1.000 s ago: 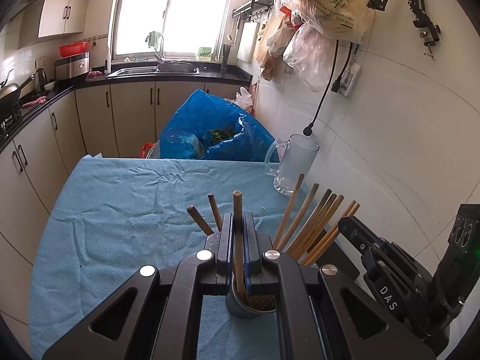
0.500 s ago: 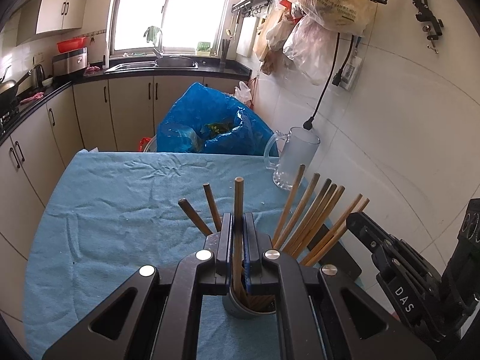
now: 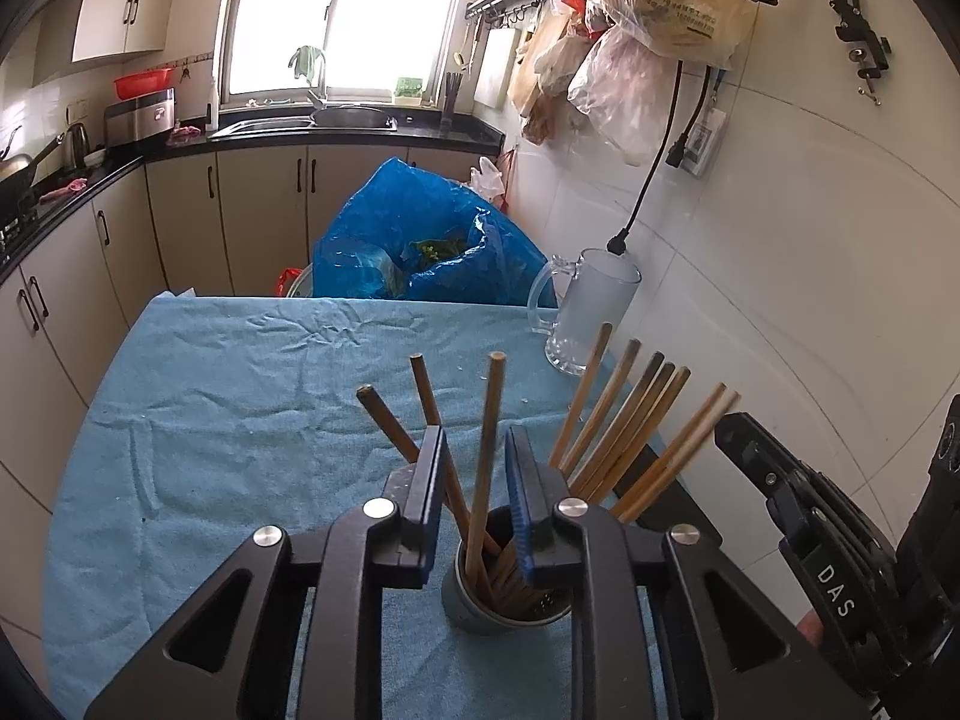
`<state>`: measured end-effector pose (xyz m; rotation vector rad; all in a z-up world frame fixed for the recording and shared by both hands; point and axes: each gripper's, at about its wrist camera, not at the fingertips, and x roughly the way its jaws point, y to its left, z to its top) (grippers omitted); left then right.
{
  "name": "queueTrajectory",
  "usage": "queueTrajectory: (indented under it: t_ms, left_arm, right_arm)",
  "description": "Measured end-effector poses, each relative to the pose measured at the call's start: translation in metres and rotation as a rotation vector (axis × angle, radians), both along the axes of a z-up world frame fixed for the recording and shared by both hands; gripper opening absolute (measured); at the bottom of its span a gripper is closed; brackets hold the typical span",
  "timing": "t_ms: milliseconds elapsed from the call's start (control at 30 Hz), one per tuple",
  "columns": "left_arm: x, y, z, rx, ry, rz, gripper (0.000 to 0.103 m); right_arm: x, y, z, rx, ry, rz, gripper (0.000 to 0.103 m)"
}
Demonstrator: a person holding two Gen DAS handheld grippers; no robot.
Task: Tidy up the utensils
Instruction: 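Open both tools to release the chopsticks into the black cup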
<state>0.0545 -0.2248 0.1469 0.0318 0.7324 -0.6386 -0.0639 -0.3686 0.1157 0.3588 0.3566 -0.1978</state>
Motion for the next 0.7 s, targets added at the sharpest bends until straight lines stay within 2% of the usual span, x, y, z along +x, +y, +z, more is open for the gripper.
queueTrajectory:
  t_ms: [133,267,400,700]
  left_arm:
    - [-0.001,0.0,0.0,0.0,-0.001,0.001,0.02]
    - [-0.004,0.002,0.001,-0.002,-0.003,0.012,0.028]
    - [-0.007,0.005,0.002,-0.002,-0.009,0.02,0.03]
    - [-0.008,0.017,-0.001,0.0,-0.004,0.05,0.04]
  right_arm:
    - [-0.002,0.0,0.0,0.003,0.002,-0.002,0.007]
    - [-0.006,0.001,0.002,0.006,0.003,-0.004,0.009]
    - [-0.007,0.0,0.003,0.007,0.006,-0.011,0.026]
    - [-0.011,0.005,0.003,-0.012,0.022,-0.019,0.044]
